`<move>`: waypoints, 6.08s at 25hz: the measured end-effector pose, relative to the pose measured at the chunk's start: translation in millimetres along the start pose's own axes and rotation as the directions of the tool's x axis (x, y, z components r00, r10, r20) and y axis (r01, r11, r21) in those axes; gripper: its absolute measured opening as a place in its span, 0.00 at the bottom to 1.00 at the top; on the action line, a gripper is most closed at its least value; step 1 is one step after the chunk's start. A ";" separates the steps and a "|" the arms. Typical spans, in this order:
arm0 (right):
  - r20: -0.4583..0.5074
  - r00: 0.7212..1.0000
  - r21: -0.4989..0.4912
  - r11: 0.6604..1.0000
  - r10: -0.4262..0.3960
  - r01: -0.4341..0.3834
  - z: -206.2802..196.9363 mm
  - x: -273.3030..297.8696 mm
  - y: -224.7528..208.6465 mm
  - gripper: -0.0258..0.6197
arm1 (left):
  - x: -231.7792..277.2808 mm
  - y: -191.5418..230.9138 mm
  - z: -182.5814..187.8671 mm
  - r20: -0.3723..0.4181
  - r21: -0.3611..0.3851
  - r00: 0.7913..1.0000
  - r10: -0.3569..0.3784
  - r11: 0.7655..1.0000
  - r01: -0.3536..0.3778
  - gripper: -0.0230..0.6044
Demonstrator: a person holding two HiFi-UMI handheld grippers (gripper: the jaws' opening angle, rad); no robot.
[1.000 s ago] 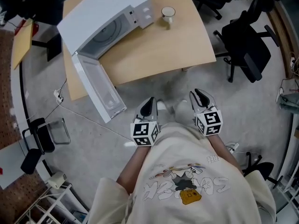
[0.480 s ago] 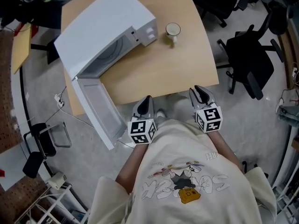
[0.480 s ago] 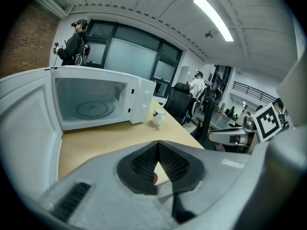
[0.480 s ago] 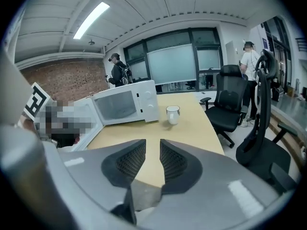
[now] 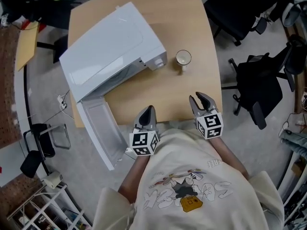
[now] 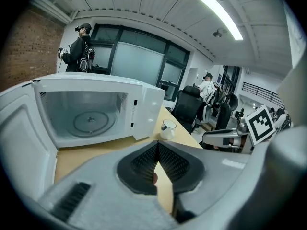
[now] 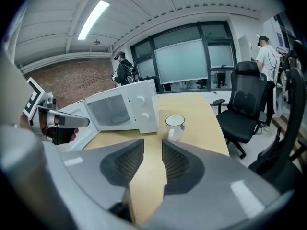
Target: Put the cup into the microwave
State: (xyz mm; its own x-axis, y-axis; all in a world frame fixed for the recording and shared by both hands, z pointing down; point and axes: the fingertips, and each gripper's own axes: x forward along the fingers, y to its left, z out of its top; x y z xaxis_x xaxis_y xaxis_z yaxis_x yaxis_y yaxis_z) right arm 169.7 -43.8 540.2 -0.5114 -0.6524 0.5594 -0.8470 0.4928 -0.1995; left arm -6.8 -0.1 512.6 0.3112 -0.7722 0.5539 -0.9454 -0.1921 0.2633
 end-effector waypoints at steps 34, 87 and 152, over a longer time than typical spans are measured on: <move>0.037 0.983 -0.167 0.969 -0.179 0.183 32.5 211.6 -93.7 0.67 | -55.1 80.9 7.8 0.051 -0.120 0.957 0.285 0.953 -0.278 0.04; -0.052 0.938 -0.455 0.827 0.344 -0.329 83.4 264.8 264.9 0.67 | -99.6 154.7 19.4 0.165 -0.242 0.943 0.288 0.939 -0.244 0.04; 0.093 0.993 -0.127 0.990 0.071 -0.058 64.8 56.0 104.1 0.05 | 7.7 51.2 61.6 0.144 0.042 0.988 -0.062 0.998 0.056 0.04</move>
State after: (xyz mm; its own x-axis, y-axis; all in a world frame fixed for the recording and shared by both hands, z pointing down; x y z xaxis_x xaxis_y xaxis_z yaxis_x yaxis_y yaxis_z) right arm 43.4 -66.3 498.6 -0.5811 -0.6665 0.4670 -0.7902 0.5994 -0.1279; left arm -58.8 -53.2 481.7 0.3517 -0.8379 0.4175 -0.9297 -0.2604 0.2606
